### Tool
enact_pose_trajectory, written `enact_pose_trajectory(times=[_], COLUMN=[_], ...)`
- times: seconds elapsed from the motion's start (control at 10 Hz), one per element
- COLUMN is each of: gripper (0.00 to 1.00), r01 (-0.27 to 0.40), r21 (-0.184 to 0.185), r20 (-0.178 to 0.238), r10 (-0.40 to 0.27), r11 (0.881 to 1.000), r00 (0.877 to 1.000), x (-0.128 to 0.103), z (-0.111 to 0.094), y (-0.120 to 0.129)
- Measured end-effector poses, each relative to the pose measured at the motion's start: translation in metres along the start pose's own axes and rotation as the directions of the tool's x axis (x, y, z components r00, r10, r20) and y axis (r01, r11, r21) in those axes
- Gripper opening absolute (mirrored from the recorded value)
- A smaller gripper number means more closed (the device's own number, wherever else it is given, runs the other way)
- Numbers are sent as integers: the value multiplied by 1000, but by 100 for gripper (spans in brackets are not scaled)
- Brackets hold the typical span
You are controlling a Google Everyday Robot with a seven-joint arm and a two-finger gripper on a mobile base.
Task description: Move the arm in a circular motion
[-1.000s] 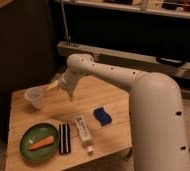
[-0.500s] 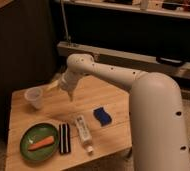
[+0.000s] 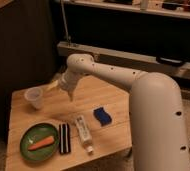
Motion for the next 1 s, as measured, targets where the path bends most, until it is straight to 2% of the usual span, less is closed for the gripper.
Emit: enact_pose_trajectory(times=[0.7,1.0], gripper=[80,80], r01=[0,-24], r21=[-2,-11], r20=[-3,-57], r10=[0,23], r11=[1000,1000], r00=[1000,998], x=[3,31], z=[-1,-20], y=[0,13])
